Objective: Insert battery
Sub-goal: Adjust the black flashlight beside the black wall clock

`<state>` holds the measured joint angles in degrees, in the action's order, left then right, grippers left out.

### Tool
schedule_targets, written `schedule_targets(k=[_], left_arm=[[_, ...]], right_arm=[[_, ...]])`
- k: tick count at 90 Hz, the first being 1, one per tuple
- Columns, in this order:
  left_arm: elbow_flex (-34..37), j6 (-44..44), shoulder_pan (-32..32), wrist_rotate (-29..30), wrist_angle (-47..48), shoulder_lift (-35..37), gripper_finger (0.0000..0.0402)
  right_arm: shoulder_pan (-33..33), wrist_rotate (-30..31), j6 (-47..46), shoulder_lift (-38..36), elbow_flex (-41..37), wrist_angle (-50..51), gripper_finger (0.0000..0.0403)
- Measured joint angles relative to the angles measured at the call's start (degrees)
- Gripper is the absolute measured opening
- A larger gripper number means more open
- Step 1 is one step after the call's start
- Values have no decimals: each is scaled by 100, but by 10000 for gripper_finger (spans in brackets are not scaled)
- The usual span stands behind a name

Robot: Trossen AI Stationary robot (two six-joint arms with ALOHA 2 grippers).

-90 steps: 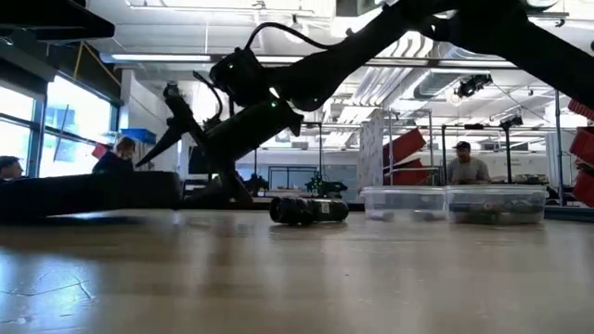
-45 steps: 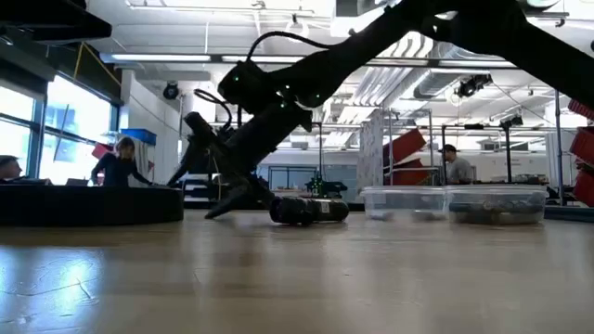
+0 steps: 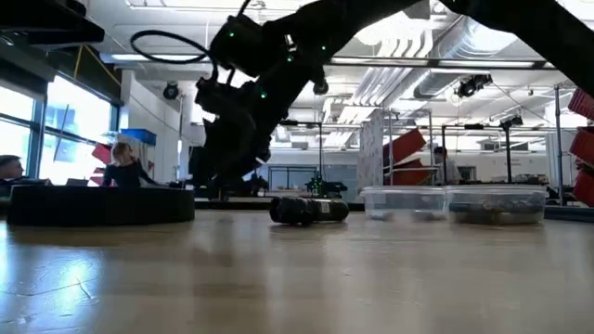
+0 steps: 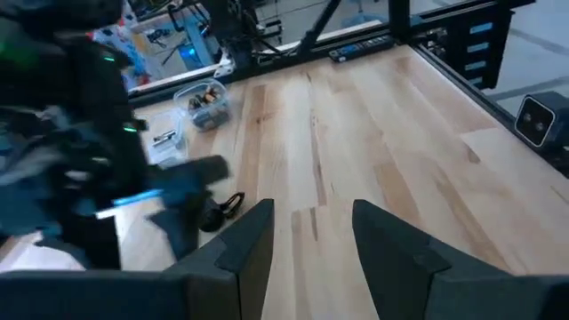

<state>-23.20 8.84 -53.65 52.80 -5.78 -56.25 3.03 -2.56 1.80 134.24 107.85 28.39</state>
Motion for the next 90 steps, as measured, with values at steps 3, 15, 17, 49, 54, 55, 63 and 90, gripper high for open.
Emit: schedule_targets(k=[3,15,17,49,54,55,63,90], left_arm=[[-2,0,0,4,-19,0,136],[-2,-6,0,28,-29,0,136],[-1,-13,0,37,-45,0,136],[-2,-155,0,273,-53,0,136],[-2,-158,0,327,-57,0,136],[-2,-159,0,337,-56,0,136],[-2,-157,0,345,-55,0,136],[-2,49,0,295,-44,0,136]], right_arm=[[-57,101,70,53,2,-37,330],[-174,257,128,343,-1,-487,330],[-181,263,152,387,-2,-613,330],[-112,-58,-190,731,0,-2037,330],[-126,-31,-180,719,4,-2078,330],[-134,-12,-180,704,4,-2064,330],[-189,207,-32,530,-2,-1801,330],[-566,772,222,-732,11,956,330]])
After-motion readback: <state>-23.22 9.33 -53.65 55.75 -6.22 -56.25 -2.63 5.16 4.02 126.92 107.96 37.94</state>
